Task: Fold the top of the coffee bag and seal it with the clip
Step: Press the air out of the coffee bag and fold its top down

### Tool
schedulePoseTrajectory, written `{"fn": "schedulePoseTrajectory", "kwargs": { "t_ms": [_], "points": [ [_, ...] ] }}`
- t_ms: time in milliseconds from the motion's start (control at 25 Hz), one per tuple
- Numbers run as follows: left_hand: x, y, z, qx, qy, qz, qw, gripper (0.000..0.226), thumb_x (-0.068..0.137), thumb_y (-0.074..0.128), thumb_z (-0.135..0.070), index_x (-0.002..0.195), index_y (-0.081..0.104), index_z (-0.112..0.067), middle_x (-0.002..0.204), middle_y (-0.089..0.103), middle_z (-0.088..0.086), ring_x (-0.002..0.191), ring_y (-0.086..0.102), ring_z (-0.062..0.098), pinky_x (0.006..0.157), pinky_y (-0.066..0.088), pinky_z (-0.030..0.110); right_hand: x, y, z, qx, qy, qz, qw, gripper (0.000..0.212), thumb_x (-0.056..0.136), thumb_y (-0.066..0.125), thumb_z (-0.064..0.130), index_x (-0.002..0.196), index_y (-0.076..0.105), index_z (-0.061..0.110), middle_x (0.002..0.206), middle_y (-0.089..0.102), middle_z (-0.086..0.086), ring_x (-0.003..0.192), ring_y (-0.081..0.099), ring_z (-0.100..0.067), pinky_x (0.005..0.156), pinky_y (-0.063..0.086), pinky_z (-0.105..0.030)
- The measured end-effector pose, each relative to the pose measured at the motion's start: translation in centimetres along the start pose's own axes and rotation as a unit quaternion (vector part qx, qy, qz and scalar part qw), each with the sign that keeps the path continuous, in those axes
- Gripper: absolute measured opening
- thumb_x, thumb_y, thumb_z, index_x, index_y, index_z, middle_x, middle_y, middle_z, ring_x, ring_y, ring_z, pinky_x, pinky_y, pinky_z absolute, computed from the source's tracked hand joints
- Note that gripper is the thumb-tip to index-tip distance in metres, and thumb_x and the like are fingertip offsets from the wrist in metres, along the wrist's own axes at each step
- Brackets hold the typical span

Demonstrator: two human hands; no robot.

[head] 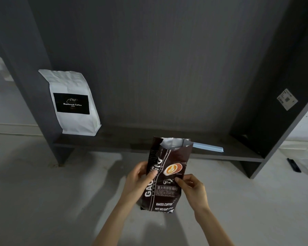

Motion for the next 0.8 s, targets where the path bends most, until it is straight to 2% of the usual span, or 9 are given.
{"fn": "schedulePoseTrajectory", "kwargs": {
  "t_ms": [80,200,280,400,600,800],
  "points": [
    [0.4,0.2,-0.6,0.005,0.007,0.016,1.000,0.028,0.067,0.068,-0.037,0.092,0.058,-0.033,0.098,0.067,-0.010,0.086,0.063,-0.007,0.073,0.048,0.007,0.1,-0.1,-0.3,0.003,0.007,0.003,1.000,0.013,0.071,0.072,0.026,0.065,0.063,0.019,0.092,0.071,-0.008,0.095,0.063,-0.024,0.087,0.048,-0.044],
    [0.4,0.2,-0.7,-0.022,0.000,-0.005,1.000,0.009,0.079,0.064,-0.018,0.084,0.057,-0.020,0.087,0.067,-0.002,0.070,0.063,-0.008,0.062,0.046,0.004,-0.2,0.2,1.0,0.007,-0.022,0.030,0.999,0.005,0.075,0.069,0.019,0.079,0.065,0.020,0.101,0.069,-0.007,0.102,0.061,-0.021,0.087,0.049,-0.037],
    [0.2,0.0,-0.7,-0.016,-0.002,-0.015,1.000,0.005,0.081,0.060,-0.016,0.079,0.056,-0.015,0.080,0.066,0.000,0.063,0.062,-0.007,0.057,0.045,0.004,-0.6,0.4,3.0,0.036,-0.058,0.051,0.996,0.014,0.079,0.064,0.013,0.091,0.063,0.019,0.101,0.068,-0.005,0.099,0.061,-0.017,0.075,0.050,-0.018],
    [0.0,-0.4,-0.7,-0.021,-0.006,-0.011,1.000,0.003,0.082,0.060,-0.017,0.079,0.057,-0.017,0.081,0.066,-0.002,0.065,0.062,-0.007,0.058,0.045,0.003,-0.7,0.3,5.8,0.104,-0.089,0.055,0.989,0.015,0.081,0.062,0.012,0.093,0.061,0.019,0.087,0.067,-0.001,0.081,0.063,-0.009,0.058,0.048,-0.005],
    [-0.3,-0.1,-1.2,-0.032,0.000,0.012,0.999,0.017,0.082,0.060,-0.015,0.092,0.058,-0.028,0.093,0.066,-0.011,0.075,0.063,-0.009,0.064,0.046,0.003,-0.5,0.6,6.7,0.100,-0.088,0.049,0.990,0.005,0.082,0.061,0.015,0.080,0.063,0.019,0.075,0.069,0.002,0.062,0.064,0.000,0.054,0.048,-0.007],
    [-0.5,0.3,-1.9,-0.056,0.013,0.011,0.998,0.022,0.078,0.063,-0.009,0.098,0.059,-0.018,0.091,0.067,-0.008,0.076,0.064,-0.009,0.063,0.047,0.005,-0.6,0.3,6.6,0.114,-0.087,0.041,0.989,0.009,0.082,0.060,0.014,0.075,0.063,0.018,0.072,0.069,0.000,0.059,0.064,0.000,0.053,0.048,-0.008]
  ]
}}
Point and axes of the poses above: each hand's wrist, its own x-axis towards the middle knuckle, its own y-axis out of the palm, z = x × y, the point moved 7 cm from there along x, towards the middle knuckle
